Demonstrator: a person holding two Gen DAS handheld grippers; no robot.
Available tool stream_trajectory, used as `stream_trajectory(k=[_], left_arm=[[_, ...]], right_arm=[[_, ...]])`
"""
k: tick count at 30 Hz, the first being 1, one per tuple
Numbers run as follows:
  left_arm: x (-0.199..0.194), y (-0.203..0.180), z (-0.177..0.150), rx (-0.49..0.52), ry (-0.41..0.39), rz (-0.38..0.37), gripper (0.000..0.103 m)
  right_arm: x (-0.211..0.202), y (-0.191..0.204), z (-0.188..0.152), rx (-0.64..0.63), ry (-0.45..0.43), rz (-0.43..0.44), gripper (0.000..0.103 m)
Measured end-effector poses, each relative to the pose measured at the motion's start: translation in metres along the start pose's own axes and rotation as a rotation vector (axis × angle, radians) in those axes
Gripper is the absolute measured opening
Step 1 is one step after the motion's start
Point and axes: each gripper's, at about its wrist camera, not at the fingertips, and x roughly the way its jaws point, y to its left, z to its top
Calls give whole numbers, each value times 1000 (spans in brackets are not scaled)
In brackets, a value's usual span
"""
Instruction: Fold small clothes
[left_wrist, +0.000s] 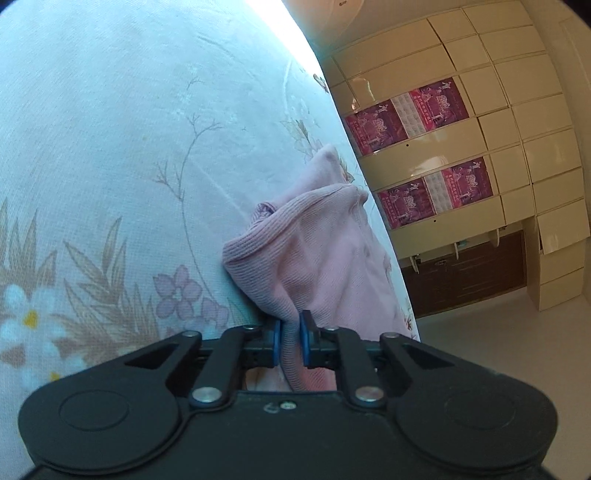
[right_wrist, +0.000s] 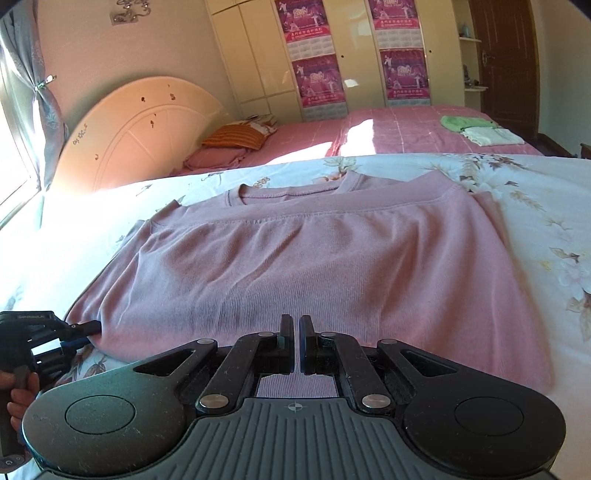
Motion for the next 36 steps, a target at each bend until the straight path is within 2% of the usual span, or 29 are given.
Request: stream_trajectory(k=[2, 4, 10, 17, 18, 21, 25, 29, 32, 33, 36], left_arm=[[-5, -1, -5, -35, -36, -17, 27], [-16, 0, -13, -81, -91, -53, 40], [-19, 0, -27, -108, -229, -78, 40], [-5, -3, -14, -151, -236, -116, 42], [-8, -3, -15, -157, -229, -123, 46], [-20, 1, -29, -154, -202, -130, 46], [-35, -3, -55, -82, -197, -97, 46], [-29, -7, -50, -185, -255, -55, 50], [-23, -14, -48, -235, -315, -52, 71], [-20, -19, -46, -230, -325, -61, 83], [-13, -24, -38, -271, -345, -72, 94]], right_arm=[[10, 1, 4, -5, 2, 15, 2], [17, 0, 9, -5, 0, 36, 2], [30, -2, 15, -3, -1, 55, 2], [34, -7, 19, 0, -4, 64, 2], [35, -7, 21, 4, -5, 63, 2], [33, -11, 22, 20, -14, 62, 2], [32, -14, 21, 27, -18, 62, 2], [29, -16, 19, 46, -21, 58, 2], [26, -16, 18, 46, -18, 55, 2], [26, -15, 18, 45, -17, 54, 2], [25, -16, 20, 45, -22, 53, 2]])
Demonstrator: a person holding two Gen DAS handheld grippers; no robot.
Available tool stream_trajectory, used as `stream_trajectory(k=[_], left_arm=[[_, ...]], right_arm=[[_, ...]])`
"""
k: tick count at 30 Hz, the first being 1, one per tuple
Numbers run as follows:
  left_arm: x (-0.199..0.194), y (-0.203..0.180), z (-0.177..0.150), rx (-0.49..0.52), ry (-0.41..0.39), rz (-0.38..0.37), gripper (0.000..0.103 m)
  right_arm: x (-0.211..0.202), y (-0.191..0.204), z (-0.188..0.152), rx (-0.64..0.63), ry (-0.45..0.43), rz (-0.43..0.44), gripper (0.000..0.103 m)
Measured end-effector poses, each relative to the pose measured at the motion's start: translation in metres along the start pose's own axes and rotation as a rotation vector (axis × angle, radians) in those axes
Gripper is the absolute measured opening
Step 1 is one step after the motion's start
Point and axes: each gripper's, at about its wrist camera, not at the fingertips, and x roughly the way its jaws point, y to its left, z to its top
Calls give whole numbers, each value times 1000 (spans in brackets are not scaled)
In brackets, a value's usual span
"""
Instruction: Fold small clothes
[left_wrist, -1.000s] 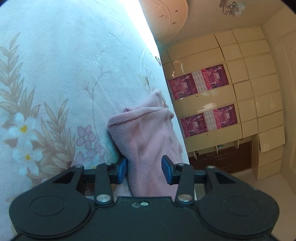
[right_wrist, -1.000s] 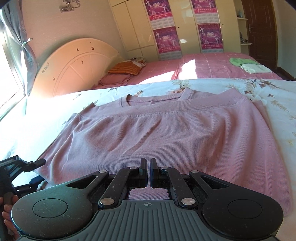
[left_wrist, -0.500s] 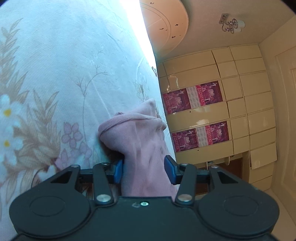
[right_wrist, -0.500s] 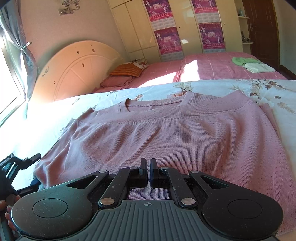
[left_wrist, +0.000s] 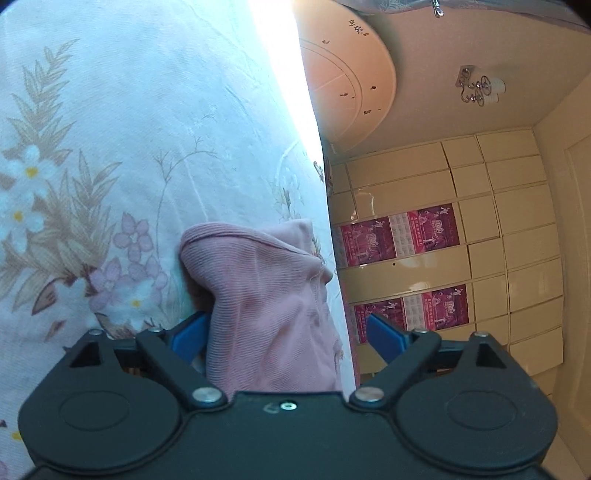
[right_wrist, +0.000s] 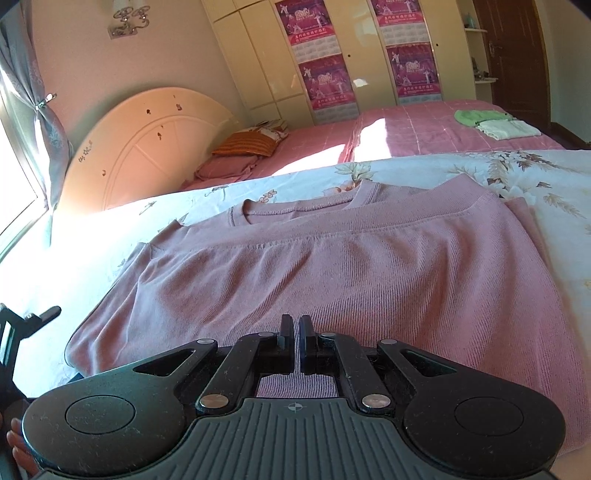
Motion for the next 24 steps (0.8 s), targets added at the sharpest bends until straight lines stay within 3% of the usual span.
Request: stream_trajectory(k=[4, 9, 11, 13, 14, 16, 20, 23, 24], left_arm=[[18, -1, 11, -70, 10, -4, 94], [45, -15, 21, -13, 76, 61, 92], [50, -19, 23, 24, 91, 82, 80], [57, -15, 24, 49, 119, 120, 46], [59, -10, 24, 50, 125, 122, 39], [68, -5, 26, 107, 150, 127, 14], [68, -9, 30, 231, 186, 90, 9], [44, -21, 30, 253, 156, -69, 8], [40, -20, 29, 245, 149, -81, 8]], right_arm=[[-1, -2, 3, 5, -9, 2, 2], [2, -6, 2, 20, -5, 2, 2], [6, -4, 3, 18, -5, 1, 2], [10, -1, 6, 11, -11, 5, 2], [13, 2, 8, 7, -13, 13, 2], [19, 9, 13, -12, -21, 30, 2], [37, 29, 19, -68, -12, 54, 2], [47, 40, 18, -113, -12, 63, 2], [53, 44, 15, -137, -3, 51, 2]])
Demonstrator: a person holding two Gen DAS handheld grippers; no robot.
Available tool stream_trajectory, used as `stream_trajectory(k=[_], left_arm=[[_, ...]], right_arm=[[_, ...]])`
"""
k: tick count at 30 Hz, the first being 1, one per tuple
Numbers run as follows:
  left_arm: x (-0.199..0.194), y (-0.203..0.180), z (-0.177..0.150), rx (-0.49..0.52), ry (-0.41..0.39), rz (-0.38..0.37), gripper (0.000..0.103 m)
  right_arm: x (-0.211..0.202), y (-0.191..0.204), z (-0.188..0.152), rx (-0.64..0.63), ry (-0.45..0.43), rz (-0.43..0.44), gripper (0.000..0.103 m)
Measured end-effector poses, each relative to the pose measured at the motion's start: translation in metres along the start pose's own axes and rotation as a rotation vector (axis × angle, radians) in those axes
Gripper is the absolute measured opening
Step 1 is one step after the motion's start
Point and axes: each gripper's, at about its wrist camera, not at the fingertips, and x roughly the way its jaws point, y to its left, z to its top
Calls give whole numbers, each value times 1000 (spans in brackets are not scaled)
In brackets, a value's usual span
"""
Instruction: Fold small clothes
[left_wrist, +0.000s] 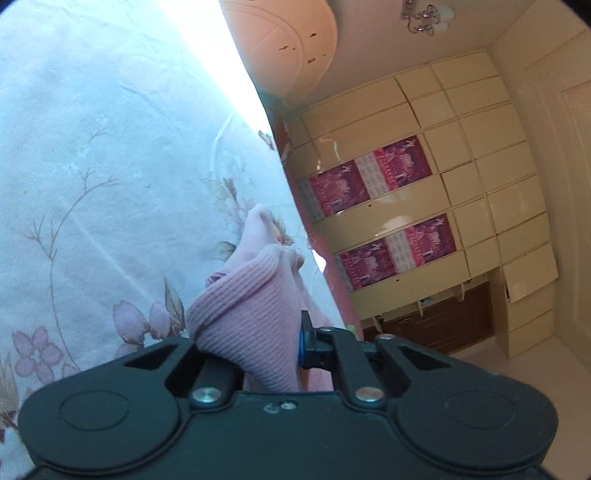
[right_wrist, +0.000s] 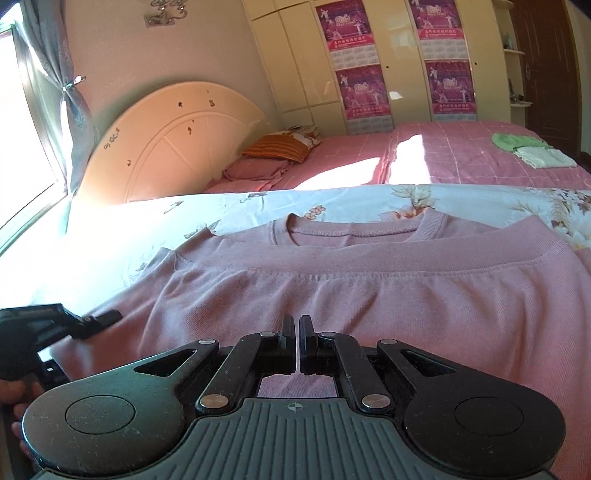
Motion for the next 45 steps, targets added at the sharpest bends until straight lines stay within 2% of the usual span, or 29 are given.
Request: stream_trajectory(k=[2, 3, 5, 9, 12, 13, 16, 20, 23, 26, 27, 29, 30, 31, 32, 33, 34, 35, 36, 38, 39, 41, 42, 44, 45], left_arm=[[2, 10, -3, -30, 7, 20, 8], [5, 15, -4, -41, 20, 43, 10], [10, 26, -4, -72, 50, 86, 20], [13, 27, -4, -62, 37, 97, 19], [15, 22, -3, -51, 45, 120, 10], [14, 16, -2, -29, 49, 112, 8], [9, -28, -3, 146, 70, 20, 8], [15, -103, -24, 355, 142, -92, 8], [32, -153, -59, 467, 222, -166, 8], [52, -195, -117, 615, 320, -203, 8], [63, -207, -147, 680, 372, -197, 8], [79, -216, -193, 745, 448, -202, 8], [93, -216, -227, 785, 530, -197, 11], [105, -213, -253, 824, 615, -180, 27], [120, -206, -284, 862, 734, -117, 33], [125, -202, -303, 903, 783, -46, 33], [113, -205, -308, 952, 732, -61, 40], [99, -210, -306, 977, 715, -99, 48], [89, -214, -298, 953, 719, -136, 60], [68, -218, -268, 884, 666, -203, 68], [60, -217, -245, 862, 609, -233, 79], [56, -212, -214, 868, 520, -189, 78], [59, -210, -201, 895, 474, -129, 77], [69, -199, -184, 901, 460, -37, 75], [76, -195, -175, 901, 455, -7, 72]], right_arm=[[21, 2, -9, -35, 80, -41, 2], [30, 0, -15, -35, 93, -41, 2], [31, -3, -16, -32, 80, -29, 2], [30, -9, -17, -18, 83, -16, 2], [30, -10, -17, -10, 79, -15, 2], [30, -11, -16, -6, 78, -13, 2], [26, -14, -14, 22, 78, 0, 2], [-1, -37, -10, 164, 12, 5, 2], [-43, -72, -10, 290, -82, -39, 2], [-97, -120, -12, 408, -177, -130, 2], [-112, -135, -14, 439, -199, -160, 2], [-142, -166, -20, 511, -219, -210, 2], [-157, -183, -26, 547, -216, -228, 2], [-166, -194, -30, 568, -213, -233, 3], [-175, -204, -35, 586, -215, -228, 3], [-185, -212, -39, 605, -212, -224, 3], [-192, -218, -41, 622, -203, -221, 3], [-201, -223, -42, 634, -201, -205, 3], [-208, -225, -42, 634, -205, -191, 3], [-218, -222, -42, 613, -212, -170, 3], [-219, -221, -40, 611, -212, -146, 3], [-213, -215, -34, 598, -196, -102, 3], [-206, -209, -35, 589, -180, -80, 3], [-189, -197, -30, 566, -137, -53, 4], [-180, -189, -27, 544, -125, -40, 8]])
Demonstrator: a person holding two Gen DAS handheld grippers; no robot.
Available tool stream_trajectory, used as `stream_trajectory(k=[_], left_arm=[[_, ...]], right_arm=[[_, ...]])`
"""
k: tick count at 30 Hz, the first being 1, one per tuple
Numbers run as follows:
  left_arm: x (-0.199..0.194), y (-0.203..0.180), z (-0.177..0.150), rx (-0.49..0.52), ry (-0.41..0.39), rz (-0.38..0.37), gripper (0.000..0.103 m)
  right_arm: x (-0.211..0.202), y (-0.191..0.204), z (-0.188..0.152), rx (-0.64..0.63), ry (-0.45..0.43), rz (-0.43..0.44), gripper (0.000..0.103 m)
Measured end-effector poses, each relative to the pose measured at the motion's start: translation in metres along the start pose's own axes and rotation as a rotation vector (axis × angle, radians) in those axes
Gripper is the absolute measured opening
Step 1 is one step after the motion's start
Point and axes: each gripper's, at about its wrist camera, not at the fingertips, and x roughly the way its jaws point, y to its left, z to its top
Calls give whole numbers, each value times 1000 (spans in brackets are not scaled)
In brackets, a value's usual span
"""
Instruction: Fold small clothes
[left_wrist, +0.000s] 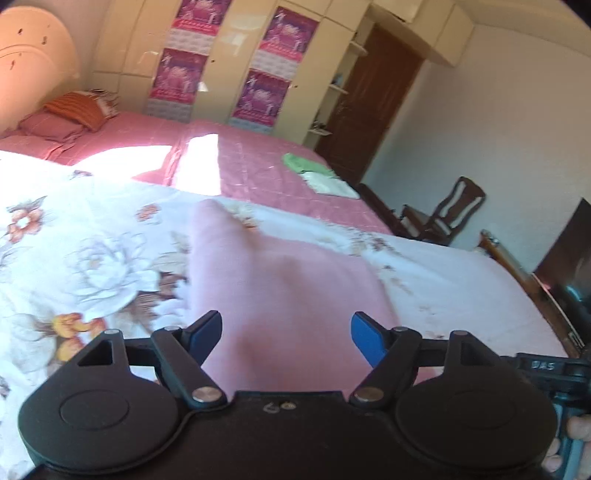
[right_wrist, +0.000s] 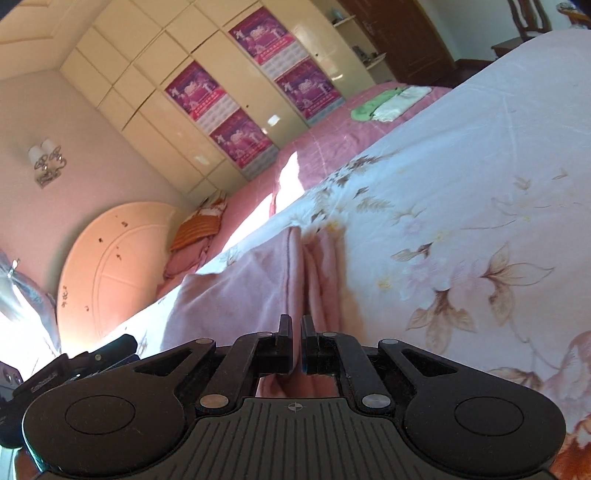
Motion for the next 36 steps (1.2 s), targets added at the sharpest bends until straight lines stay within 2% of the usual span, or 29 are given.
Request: stream_trajectory(k=[1, 3, 9, 14, 17, 22, 23, 24, 25, 29, 31, 34, 36], left_arm=[[1, 13, 0, -4, 15, 36, 68], [6, 29, 0, -10, 61, 72, 67], [-3, 50, -8, -49, 66, 60, 68], [9, 56, -9, -62, 88, 57, 70], [17, 60, -14, -83, 103, 47, 70], [22, 63, -18, -88, 101, 41, 73], [22, 64, -18, -88, 102, 39, 73], [23, 65, -17, -88, 105, 33, 74], [23, 66, -16, -91, 111, 26, 74], [21, 69, -5, -90, 138, -7, 71], [21, 67, -1, -78, 144, -25, 66], [25, 58, 1, -69, 161, -66, 61], [29, 48, 1, -53, 172, -76, 61]], right_arm=[[6, 5, -2, -18, 1, 2, 25], [15, 13, -4, -46, -10, -9, 56], [44, 14, 0, -85, 48, -20, 55], [73, 9, 3, -112, 120, -51, 55], [88, 7, 2, -123, 165, -57, 42], [105, 12, -3, -188, 207, -65, 40], [107, 14, -4, -209, 209, -71, 36], [109, 17, -5, -237, 217, -72, 17], [110, 20, -5, -260, 218, -75, 14], [100, 33, -2, -336, 188, -80, 10], [92, 37, 3, -350, 170, -71, 9], [79, 44, 10, -384, 151, -67, 9], [69, 45, 11, -405, 146, -79, 8]])
